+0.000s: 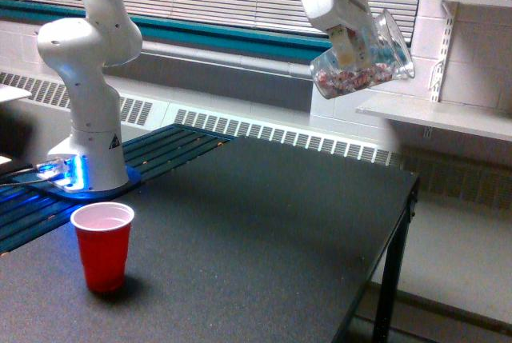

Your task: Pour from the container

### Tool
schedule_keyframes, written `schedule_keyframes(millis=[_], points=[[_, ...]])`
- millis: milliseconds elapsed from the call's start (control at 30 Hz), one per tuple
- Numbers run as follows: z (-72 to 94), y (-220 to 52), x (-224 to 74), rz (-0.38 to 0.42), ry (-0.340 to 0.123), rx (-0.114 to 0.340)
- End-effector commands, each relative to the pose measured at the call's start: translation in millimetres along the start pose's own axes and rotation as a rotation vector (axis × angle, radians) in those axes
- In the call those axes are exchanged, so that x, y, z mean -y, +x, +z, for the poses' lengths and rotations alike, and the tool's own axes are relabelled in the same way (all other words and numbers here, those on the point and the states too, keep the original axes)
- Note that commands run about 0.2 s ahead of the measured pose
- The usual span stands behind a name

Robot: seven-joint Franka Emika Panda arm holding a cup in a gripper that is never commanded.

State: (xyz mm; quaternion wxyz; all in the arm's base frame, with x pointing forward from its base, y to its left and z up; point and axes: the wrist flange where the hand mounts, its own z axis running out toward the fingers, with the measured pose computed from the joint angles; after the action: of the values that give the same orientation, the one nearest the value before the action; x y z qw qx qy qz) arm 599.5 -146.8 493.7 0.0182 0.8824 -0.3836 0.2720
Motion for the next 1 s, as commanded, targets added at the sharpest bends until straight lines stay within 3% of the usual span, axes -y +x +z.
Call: schedule_keyframes(millis=[33,433,1000], points=[[-1.0,15.0,-25.6,0.06,-0.033,-0.022],[-2.9,-0.7,-47.7,0.056,-0.058,-0.037],[0.5,-43.8,-111.8,0.042,-0.155,-0.037]])
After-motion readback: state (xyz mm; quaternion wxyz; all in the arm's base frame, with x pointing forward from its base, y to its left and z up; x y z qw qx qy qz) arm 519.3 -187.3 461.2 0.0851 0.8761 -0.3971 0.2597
